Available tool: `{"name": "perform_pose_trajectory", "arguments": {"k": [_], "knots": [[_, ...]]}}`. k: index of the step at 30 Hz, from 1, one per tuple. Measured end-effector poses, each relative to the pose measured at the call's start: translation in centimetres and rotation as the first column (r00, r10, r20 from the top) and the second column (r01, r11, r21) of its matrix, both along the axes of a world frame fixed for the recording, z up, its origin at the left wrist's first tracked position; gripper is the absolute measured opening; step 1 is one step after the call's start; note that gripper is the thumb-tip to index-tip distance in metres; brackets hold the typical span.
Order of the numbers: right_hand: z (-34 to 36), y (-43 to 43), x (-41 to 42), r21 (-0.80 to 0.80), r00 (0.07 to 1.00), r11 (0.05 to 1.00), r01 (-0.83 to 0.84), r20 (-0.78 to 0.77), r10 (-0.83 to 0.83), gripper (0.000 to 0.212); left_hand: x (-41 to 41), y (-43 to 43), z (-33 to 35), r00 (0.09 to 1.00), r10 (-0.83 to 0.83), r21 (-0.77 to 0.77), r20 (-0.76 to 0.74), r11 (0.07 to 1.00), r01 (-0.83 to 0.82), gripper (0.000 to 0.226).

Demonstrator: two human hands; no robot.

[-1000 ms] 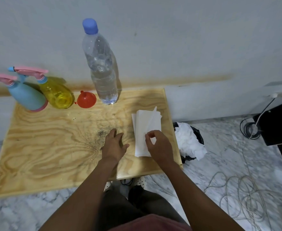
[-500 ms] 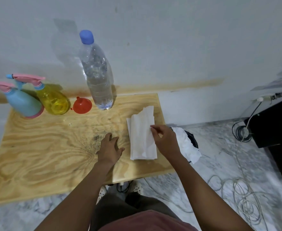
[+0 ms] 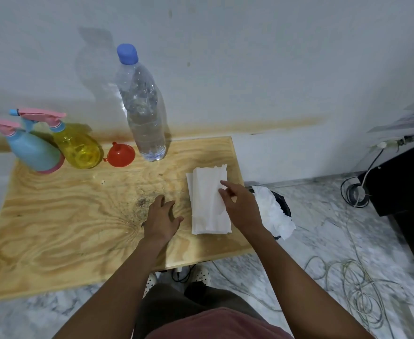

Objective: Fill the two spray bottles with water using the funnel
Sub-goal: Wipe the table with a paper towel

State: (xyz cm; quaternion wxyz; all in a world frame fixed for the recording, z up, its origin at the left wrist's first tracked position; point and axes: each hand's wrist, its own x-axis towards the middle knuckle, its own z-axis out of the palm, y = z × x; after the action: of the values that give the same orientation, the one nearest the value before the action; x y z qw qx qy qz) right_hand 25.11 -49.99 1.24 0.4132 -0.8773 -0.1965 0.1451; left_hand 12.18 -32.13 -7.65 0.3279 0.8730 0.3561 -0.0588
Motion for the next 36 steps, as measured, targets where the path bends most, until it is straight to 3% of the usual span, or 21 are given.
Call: {"name": "perform_pose_trajectory", "arguments": {"k": [6,10,17,21,36], "knots": [[-0.6,-0.6,0.6,-0.147,0.999,0.989,-0.013,-0.037,0.007,0.028,0.1,0.0,0.2,1.000,0.008,-0.009,0.004,1.000,-0.008,0.062],[-0.7,-0.9,0.5,-0.153,0.997,0.986,0.064,-0.020,-0.068,0.021,0.0,-0.1,0.3,1.000,0.015,-0.015,0.015,1.000,-0.014,0.061],[1.6,-0.3,0.1,0.077,0.990,0.993,0.091,0.105,-0.099,0.018,0.1,-0.2,0.5,0.999,0.018,-0.015,0.035,1.000,-0.017,0.061],[2.7,0.4,0.4,0.129,0.979,0.990,0.050,0.189,-0.074,0.018,0.1,-0.2,0.5,0.999,0.011,-0.010,0.034,1.000,-0.011,0.060],[6.3,1.9,0.8,0.357,0.983,0.934,0.016,0.164,-0.080,0.012,0.1,-0.3,0.3,0.999,0.028,-0.021,0.033,0.999,-0.027,0.059]]}}
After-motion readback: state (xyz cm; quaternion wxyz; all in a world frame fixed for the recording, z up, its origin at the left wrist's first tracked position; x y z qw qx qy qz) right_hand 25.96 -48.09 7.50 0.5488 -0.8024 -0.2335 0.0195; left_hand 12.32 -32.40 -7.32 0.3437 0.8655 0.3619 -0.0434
